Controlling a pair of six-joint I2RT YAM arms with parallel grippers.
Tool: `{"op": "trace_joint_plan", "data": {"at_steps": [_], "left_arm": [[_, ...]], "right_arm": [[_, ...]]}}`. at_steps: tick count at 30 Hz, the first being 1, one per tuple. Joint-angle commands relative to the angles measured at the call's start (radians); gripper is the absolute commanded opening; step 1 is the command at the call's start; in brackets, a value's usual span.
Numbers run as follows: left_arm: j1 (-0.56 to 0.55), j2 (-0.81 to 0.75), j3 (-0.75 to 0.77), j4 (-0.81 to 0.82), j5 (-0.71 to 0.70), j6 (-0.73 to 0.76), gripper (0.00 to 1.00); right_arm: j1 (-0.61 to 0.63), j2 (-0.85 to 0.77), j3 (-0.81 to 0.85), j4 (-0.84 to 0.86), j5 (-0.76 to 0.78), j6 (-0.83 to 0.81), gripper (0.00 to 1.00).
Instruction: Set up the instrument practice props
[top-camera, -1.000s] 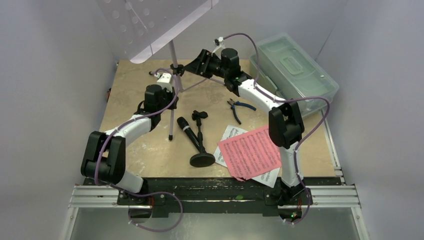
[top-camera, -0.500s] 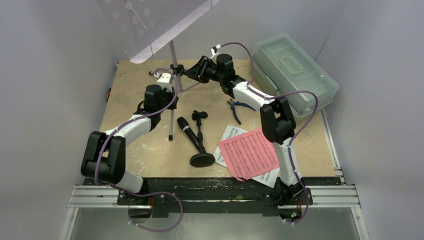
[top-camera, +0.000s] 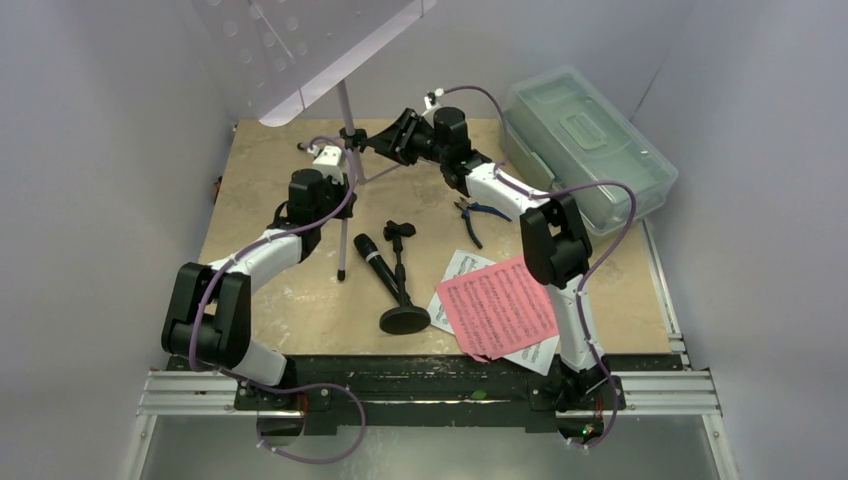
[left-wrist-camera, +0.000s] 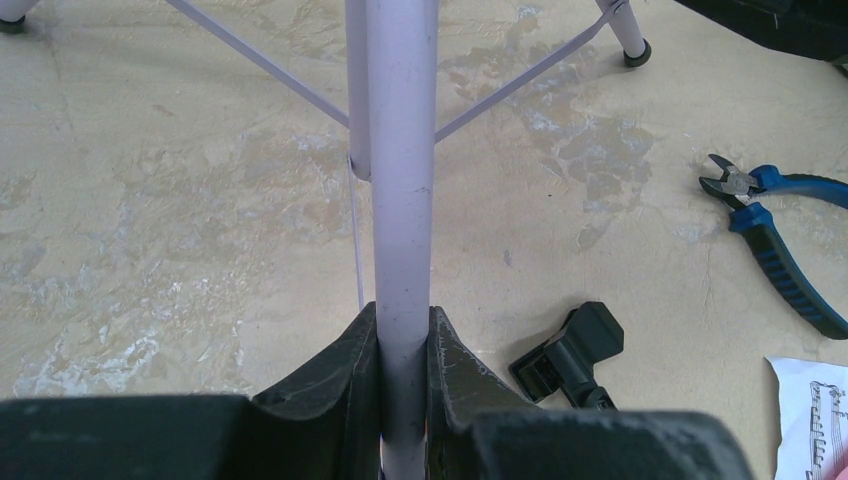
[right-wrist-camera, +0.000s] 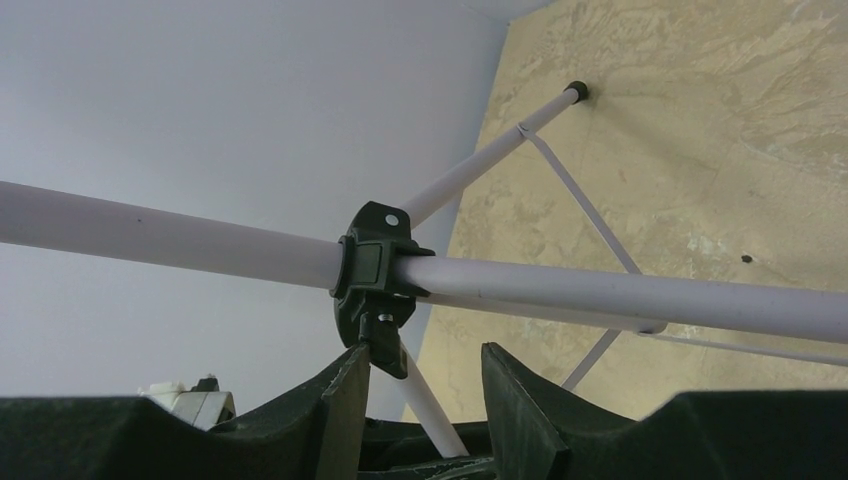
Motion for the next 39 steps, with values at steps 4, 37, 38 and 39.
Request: {"op": "trace_joint_plan", "data": {"at_steps": [4, 37, 38, 39], "left_arm": [[0.002, -0.014, -0.006, -0.086, 0.007, -0.035, 0.0], [0.002, -0.016, -0.004, -0.08, 0.019, -0.045, 0.0], [0.002, -0.017, -0.004, -0.08, 0.019, -0.045, 0.0], [0.002, -0.018, -0.005, -0.08, 0.019, -0.045, 0.0]], "right_arm": [[0.005, -0.018, 0.061, 0.082, 0.026, 0.028, 0.47], [0.016, -0.111, -0.137, 0.276, 0.053, 0.029, 0.64], [0.018, -0.098, -0.12, 0.271, 0.05, 0.037, 0.63], [0.022, -0.082, -0.102, 0.27, 0.047, 0.045, 0.62]]}}
